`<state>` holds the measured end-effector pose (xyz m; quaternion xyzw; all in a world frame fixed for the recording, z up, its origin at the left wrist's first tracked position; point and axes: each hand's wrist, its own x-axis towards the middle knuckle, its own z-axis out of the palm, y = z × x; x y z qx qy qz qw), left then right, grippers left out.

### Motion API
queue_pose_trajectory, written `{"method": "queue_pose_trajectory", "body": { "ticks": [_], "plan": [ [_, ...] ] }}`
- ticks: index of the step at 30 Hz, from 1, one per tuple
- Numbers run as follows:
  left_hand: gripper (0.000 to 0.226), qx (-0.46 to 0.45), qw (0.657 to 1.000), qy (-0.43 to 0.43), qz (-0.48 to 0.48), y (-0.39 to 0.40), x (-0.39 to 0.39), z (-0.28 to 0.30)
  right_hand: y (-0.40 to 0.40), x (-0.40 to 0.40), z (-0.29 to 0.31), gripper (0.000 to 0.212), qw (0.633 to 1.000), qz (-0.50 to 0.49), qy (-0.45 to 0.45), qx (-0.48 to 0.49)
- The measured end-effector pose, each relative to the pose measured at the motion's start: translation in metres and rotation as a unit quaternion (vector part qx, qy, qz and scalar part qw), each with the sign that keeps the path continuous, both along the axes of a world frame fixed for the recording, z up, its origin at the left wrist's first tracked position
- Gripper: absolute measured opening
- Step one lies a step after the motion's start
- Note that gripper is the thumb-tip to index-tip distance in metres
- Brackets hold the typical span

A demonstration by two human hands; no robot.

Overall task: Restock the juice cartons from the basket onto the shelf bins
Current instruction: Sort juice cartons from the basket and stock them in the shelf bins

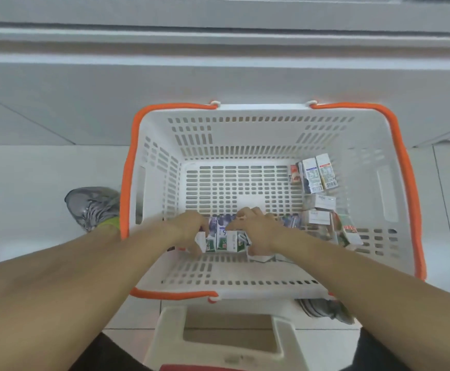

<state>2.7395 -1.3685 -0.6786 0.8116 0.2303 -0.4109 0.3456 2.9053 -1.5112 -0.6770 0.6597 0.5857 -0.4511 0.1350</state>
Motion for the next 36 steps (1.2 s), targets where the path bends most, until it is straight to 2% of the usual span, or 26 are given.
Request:
{"method": "queue_pose_trajectory", "body": {
  "ticks": [2,6,8,10,12,14,16,19,21,23,28,29,33,36],
  "plan": [
    [0.047,0.008,0.999,-0.017,0.031,0.004,-0.004,0.0,0.004,-0.005,-0.006,0.073,1.0,0.014,-0.011,0.006],
    [0.044,0.021,0.996,-0.034,0.08,0.006,-0.009,0.01,0.013,0.0,-0.008,0.063,0.998,0.041,-0.017,0.046],
    [0.044,0.025,0.992,-0.047,0.118,0.009,-0.01,0.015,0.016,0.01,-0.005,0.057,0.998,0.007,0.015,0.064],
    [0.05,0.052,0.987,-0.066,0.138,0.012,-0.009,0.022,0.014,0.022,0.001,0.054,0.989,-0.106,0.076,0.074],
    [0.062,0.118,0.981,-0.086,0.131,0.014,-0.007,0.025,0.012,0.036,0.014,0.05,0.952,-0.256,0.132,0.098],
    [0.068,0.147,0.969,-0.11,0.165,0.015,-0.003,0.033,0.012,0.049,0.03,0.052,0.909,-0.368,0.149,0.125],
    [0.067,0.128,0.953,-0.142,0.235,0.018,0.004,0.043,0.015,0.062,0.046,0.053,0.875,-0.432,0.163,0.146],
    [0.066,0.04,0.927,-0.185,0.324,0.028,0.02,0.073,0.022,0.083,0.077,0.054,0.848,-0.473,0.172,0.168],
    [0.06,-0.031,0.912,-0.211,0.351,0.034,0.033,0.107,0.028,0.096,0.108,0.045,0.845,-0.468,0.198,0.169],
    [0.06,-0.1,0.893,-0.239,0.369,0.041,0.044,0.146,0.035,0.108,0.148,0.045,0.853,-0.436,0.223,0.179],
    [0.093,-0.171,0.872,-0.286,0.358,0.056,0.063,0.254,0.056,0.121,0.257,0.035,0.873,-0.361,0.238,0.226],
    [0.093,-0.177,0.865,-0.295,0.365,0.057,0.065,0.274,0.058,0.12,0.279,0.033,0.876,-0.349,0.24,0.233],
    [0.063,-0.224,0.83,-0.318,0.399,0.054,0.072,0.335,0.057,0.112,0.354,0.028,0.872,-0.32,0.251,0.271],
    [0.052,-0.256,0.811,-0.325,0.413,0.046,0.067,0.355,0.047,0.103,0.375,0.035,0.842,-0.343,0.284,0.305]
  ]
}}
